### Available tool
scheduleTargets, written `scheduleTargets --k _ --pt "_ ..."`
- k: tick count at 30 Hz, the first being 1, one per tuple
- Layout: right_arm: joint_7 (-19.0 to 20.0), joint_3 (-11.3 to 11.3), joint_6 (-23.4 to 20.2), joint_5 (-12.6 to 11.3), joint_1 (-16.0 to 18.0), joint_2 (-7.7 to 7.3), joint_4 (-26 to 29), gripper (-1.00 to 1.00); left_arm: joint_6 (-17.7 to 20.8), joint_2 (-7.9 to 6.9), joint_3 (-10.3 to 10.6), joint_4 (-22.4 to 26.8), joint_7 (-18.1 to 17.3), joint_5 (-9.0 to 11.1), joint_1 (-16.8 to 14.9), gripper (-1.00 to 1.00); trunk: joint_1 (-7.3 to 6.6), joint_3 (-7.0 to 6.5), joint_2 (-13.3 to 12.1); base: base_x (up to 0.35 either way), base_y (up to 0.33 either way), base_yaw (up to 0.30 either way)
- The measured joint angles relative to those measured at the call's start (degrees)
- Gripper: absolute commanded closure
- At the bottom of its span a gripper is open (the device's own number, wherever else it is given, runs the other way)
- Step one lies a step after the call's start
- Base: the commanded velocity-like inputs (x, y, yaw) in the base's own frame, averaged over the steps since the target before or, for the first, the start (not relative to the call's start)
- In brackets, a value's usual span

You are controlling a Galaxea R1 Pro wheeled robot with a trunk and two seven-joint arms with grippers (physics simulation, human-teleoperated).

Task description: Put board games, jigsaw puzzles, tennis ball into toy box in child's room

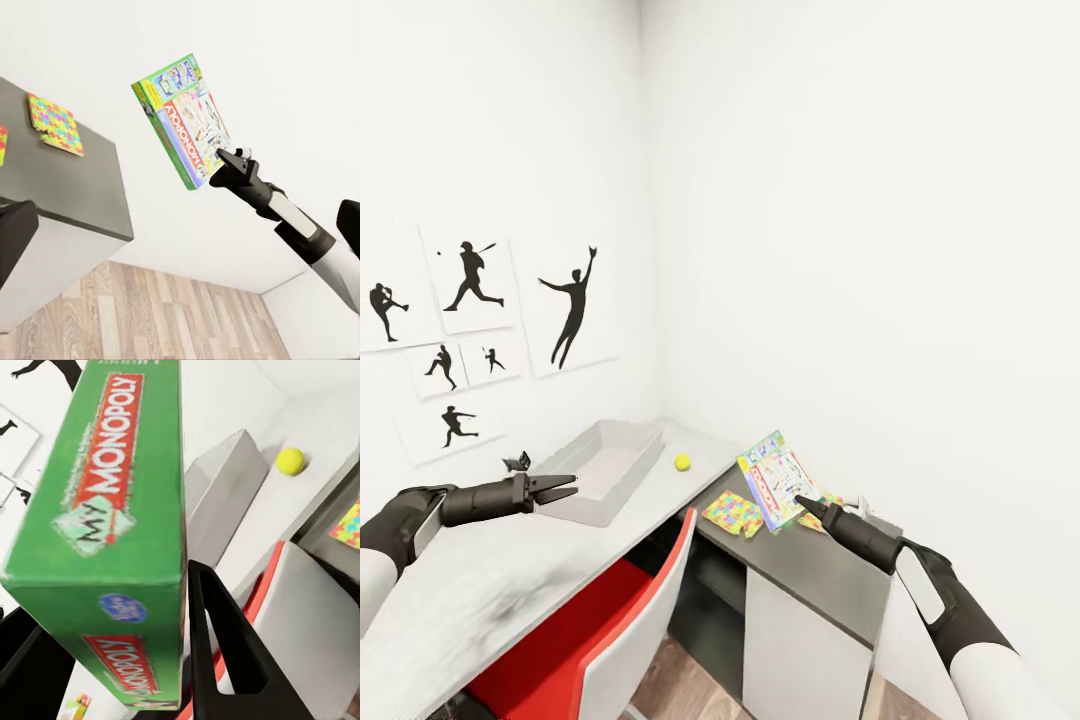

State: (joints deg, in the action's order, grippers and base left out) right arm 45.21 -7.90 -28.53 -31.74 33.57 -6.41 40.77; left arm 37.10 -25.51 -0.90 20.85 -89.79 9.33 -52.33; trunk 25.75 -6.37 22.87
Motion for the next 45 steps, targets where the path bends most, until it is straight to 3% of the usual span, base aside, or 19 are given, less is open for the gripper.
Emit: scheduleTargets --k 16,38,45 --pt "0.02 0.01 0.00 0.00 -0.01 -0.01 0.07 1.00 0.07 0.01 0.00 0.00 -0.01 -0.03 0.06 -1.00 -0.01 -0.28 0.00 0.168 -0.016 0.282" --pt "0.13 -0.05 -0.05 -0.06 -0.01 -0.08 0.06 1.00 0.00 0.01 -0.01 0.00 -0.01 -0.02 0.06 -1.00 -0.02 -0.29 0.00 0.288 0.000 0.282" --pt "0.43 -0.17 -0.07 -0.07 -0.01 -0.17 0.08 1.00 0.00 0.02 -0.01 -0.02 0.00 -0.03 0.05 -1.00 -0.01 -0.29 0.00 0.311 -0.010 0.089"
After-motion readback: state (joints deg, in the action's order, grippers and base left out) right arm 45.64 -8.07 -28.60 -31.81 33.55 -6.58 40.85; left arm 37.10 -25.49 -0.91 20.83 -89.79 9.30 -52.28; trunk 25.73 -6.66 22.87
